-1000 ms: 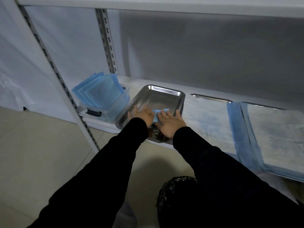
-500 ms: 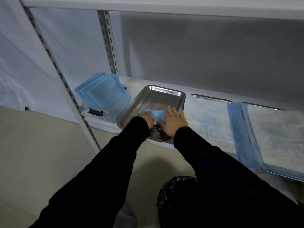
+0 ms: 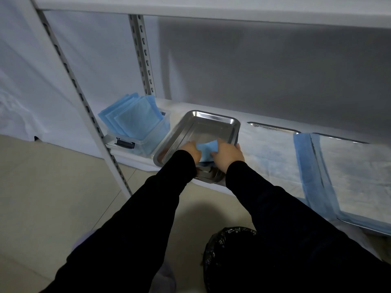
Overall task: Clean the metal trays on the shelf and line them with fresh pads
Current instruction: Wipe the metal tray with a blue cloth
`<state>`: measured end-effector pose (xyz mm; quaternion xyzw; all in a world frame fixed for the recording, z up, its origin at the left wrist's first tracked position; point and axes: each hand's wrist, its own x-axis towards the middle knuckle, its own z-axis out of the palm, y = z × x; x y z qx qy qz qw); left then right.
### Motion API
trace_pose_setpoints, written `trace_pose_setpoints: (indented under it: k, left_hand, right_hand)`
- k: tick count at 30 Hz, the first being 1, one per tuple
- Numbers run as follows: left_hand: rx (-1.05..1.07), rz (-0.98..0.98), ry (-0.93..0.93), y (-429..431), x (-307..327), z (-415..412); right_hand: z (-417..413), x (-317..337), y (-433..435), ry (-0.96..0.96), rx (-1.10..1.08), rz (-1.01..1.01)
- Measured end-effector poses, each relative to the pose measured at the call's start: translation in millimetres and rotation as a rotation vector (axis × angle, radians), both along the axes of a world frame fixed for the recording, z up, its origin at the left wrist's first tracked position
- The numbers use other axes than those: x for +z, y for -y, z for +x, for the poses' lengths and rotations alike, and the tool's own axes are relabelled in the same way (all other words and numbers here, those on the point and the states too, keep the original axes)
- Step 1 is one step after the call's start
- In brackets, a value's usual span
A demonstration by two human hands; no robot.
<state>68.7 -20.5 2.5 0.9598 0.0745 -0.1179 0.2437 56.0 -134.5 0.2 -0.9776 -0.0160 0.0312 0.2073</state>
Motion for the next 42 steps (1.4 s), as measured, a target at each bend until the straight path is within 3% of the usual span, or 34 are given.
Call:
trace_pose_setpoints:
  k: [5,9,17,25,35,42]
  left_hand:
    - [0.011,-0.108,-0.01,2,1,-3]
    - [0.087,-0.212,0.052,0,-1,-6]
    - [0.223,-0.525,0.13,2,8,-6]
    - [0.353,-0.985,0.137,4,28,-20]
    - [0.208,-0.996,0.047,28,57,-47]
    - [0.081,-0.983,0.039,56,56,-72]
  right_hand:
    - [5,-2,-2,0.036,-0.12,0.509]
    - [14,-2,0,-0.089,-0.348,1.016]
    - [10,9,8,-0.242,-0.315,1.379]
    - [-7,29,22,-0.214,-0.27,1.45]
    - [-37,44,59,-0.196,-0.37,1.409]
    - [-69,45,95,-0.155,-0.453,1.257]
